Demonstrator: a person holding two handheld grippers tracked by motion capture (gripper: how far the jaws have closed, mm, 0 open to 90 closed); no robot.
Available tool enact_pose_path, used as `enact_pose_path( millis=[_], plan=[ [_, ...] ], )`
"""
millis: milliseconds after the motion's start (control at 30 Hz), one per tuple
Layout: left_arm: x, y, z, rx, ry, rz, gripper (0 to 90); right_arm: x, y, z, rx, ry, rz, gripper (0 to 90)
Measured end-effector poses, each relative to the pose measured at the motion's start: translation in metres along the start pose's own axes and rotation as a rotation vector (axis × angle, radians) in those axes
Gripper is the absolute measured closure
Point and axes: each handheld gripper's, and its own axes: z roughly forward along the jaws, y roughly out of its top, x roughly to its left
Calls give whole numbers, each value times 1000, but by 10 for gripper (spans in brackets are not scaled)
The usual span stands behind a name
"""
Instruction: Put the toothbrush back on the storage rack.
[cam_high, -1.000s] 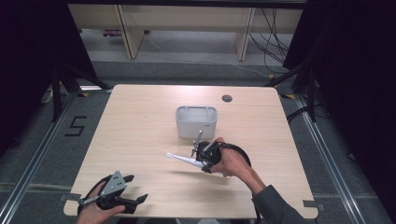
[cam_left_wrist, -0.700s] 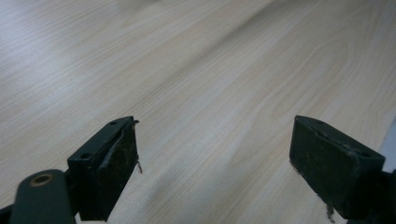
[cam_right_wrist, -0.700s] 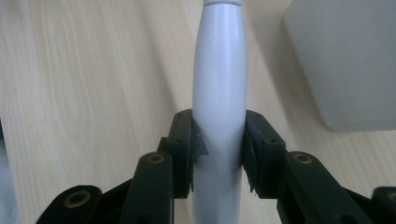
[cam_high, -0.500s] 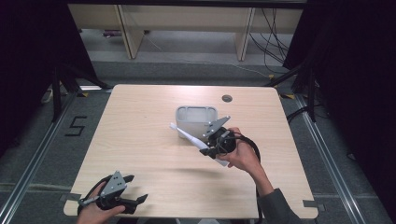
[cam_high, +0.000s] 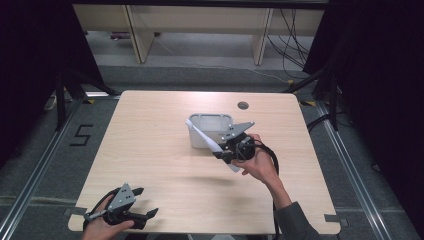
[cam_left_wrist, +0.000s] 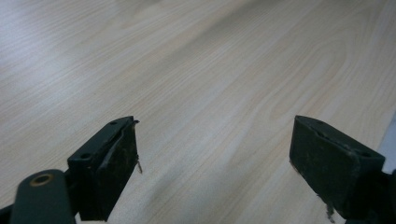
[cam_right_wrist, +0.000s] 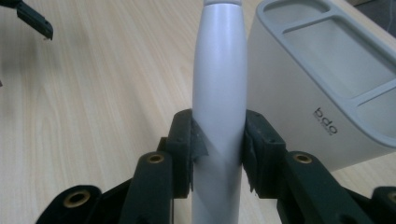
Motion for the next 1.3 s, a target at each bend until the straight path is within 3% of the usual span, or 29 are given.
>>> enact_pose_path(
  millis=[333,433,567,600,800,900,933,967,1000,1067,1100,1167,1300],
  plan=[
    [0,0,-1,-2,-5,0,147,-7,-1,-3,-70,-15,21,666],
    [0,0,0,0,0,-2,147,-7,-1,-7,-83,-25,52,666],
    [1,0,0,2,2,1,147,-11,0,-8,-133,-18,55,666],
    [0,0,0,-1,0,-4,147,-11,-1,-9,-145,-28,76,666],
    [0,0,0,2,2,-3,147,-16,1,-14,-200,-65,69,666],
    [1,0,0,1,-5,-3,147,-17,2,-17,-220,-68,100,666],
    [2,1,-2,16,-6,14,147,-19,3,-19,-227,-65,102,666],
    [1,0,-1,1,-2,1,147,-20,4,-20,-229,-67,98,666],
    [4,1,-1,13,6,28,147,-21,4,-21,-240,-72,105,666],
    [2,0,0,2,9,13,147,-23,5,-24,-251,-82,100,666],
    [1,0,0,-4,3,0,147,-22,5,-24,-260,-79,124,666],
    [2,0,-1,4,1,9,147,-26,6,-25,-273,-100,103,666],
    [2,0,1,-13,6,-3,147,-31,9,-26,-298,-91,139,666]
  ],
)
